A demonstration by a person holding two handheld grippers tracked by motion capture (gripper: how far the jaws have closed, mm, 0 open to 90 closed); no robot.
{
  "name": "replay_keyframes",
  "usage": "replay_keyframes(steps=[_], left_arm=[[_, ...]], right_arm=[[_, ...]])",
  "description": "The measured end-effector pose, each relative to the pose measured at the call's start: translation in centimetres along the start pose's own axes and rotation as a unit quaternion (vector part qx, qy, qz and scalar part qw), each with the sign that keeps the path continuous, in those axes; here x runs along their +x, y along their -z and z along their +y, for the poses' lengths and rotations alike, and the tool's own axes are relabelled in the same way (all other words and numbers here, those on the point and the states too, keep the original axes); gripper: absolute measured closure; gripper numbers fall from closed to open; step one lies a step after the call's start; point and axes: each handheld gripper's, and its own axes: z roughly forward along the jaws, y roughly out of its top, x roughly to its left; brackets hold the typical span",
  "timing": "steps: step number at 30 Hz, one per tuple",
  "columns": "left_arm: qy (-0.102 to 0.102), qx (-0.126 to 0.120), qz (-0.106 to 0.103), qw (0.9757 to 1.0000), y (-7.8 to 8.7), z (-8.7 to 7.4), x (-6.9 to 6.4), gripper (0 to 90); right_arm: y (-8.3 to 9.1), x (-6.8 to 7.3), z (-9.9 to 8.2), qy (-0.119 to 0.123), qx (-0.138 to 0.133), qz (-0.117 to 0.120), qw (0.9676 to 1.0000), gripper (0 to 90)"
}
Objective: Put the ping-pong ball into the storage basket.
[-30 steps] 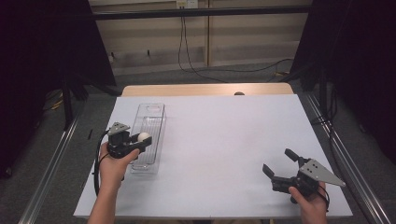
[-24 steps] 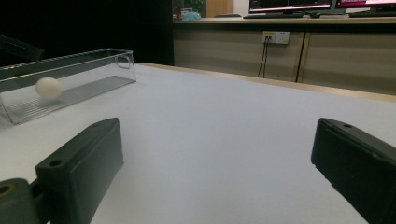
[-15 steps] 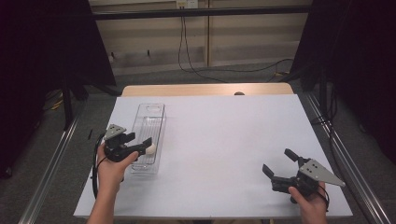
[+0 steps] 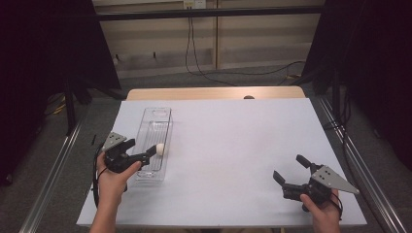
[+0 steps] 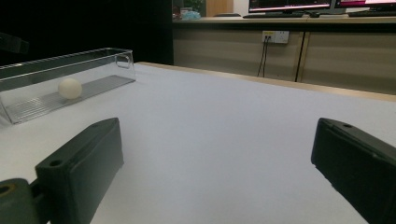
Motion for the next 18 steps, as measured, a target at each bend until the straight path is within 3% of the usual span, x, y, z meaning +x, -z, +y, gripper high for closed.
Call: replay_keyframes(steps=[4,9,18], left_arm=[[0.005,-0.009,-0.003,0.9999,0.3,-0.2,0.0,6.8],[-0.008,-0.020,-0.008,0.9997,0.9,-0.5,0.3,2.8],[-0.016,-0.041,-0.017,0.9989,1.7,-1.1,0.7,2.8]], right_arm=[[0.0,0.0,0.0,0.001,-0.001,-0.003,1.0000,1.8],[0.0,0.1,0.0,0.000,-0.001,-0.003,1.0000,1.7],[0.0,0.1,0.0,-0.001,-0.001,-0.005,1.0000,1.7]])
